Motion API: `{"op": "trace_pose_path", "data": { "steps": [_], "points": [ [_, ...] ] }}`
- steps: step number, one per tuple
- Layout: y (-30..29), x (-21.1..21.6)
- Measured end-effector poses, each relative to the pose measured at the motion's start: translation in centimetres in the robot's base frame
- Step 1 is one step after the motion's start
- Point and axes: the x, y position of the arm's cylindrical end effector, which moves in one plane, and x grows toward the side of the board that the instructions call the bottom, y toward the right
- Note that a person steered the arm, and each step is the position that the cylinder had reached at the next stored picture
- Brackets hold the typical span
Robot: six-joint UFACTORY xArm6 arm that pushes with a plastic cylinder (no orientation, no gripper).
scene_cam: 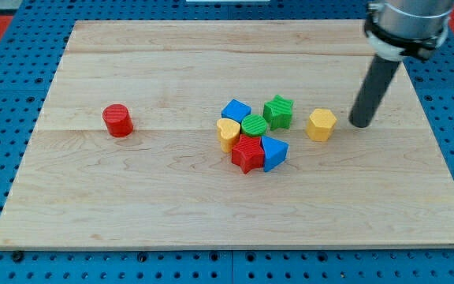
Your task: Move yellow hexagon to the group of blocks
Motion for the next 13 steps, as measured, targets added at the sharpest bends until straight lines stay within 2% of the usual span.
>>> {"op": "trace_pose_path", "data": {
  "steps": [2, 3, 6, 10, 12, 13],
  "points": [
    [-7.3, -2.8],
    [-8.7, -2.9],
    [-8.6, -2.0],
    [-1.2, -1.0],
    [-4.0, 0.7],
    [-4.5, -0.5]
  ]
}}
